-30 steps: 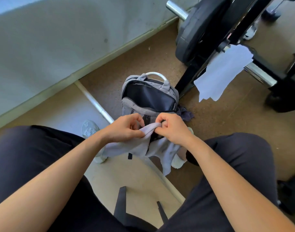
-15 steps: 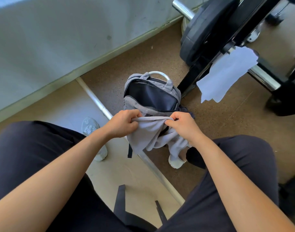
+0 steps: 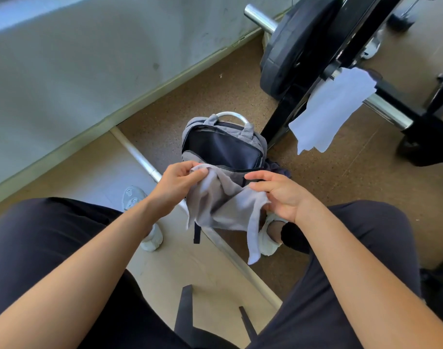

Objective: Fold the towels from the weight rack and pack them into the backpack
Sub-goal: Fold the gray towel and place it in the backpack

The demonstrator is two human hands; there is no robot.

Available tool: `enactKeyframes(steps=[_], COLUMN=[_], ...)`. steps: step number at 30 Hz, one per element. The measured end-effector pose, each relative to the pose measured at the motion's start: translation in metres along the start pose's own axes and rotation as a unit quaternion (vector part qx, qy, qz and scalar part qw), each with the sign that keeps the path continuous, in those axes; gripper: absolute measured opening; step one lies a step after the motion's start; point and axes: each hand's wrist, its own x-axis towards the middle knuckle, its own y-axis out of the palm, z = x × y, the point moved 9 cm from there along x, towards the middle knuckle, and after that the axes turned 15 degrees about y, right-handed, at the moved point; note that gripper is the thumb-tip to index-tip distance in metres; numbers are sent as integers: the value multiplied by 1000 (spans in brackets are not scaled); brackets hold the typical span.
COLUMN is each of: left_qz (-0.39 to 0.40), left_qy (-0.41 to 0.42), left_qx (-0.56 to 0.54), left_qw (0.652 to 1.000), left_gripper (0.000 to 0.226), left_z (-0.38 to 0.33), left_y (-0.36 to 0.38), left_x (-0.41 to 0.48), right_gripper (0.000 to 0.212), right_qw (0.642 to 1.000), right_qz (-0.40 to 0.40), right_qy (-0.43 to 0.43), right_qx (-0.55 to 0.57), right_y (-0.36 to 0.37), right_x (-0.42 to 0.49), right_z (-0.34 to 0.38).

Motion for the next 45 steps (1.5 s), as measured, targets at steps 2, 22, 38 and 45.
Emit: enactKeyframes(steps=[2, 22, 38, 45], left_qz=[-1, 96, 157, 180], left_qy=[-9, 22, 60, 79], left_qx=[7, -67, -48, -29], left_qw=[1000, 993, 985, 980], left_gripper=[36, 31, 32, 35], left_z=[3, -14, -27, -28], left_y=[4, 44, 51, 55], left_x=[-2, -14, -15, -16], right_gripper=[21, 14, 17, 9], right_qw=[1000, 855, 738, 802], right_qz=[0, -198, -219, -204], right_qy=[-9, -370, -500, -417], right_qx=[16, -304, -396, -376], right_y=[6, 53, 66, 57], right_x=[-1, -35, -51, -36], right_z=[0, 35, 46, 44])
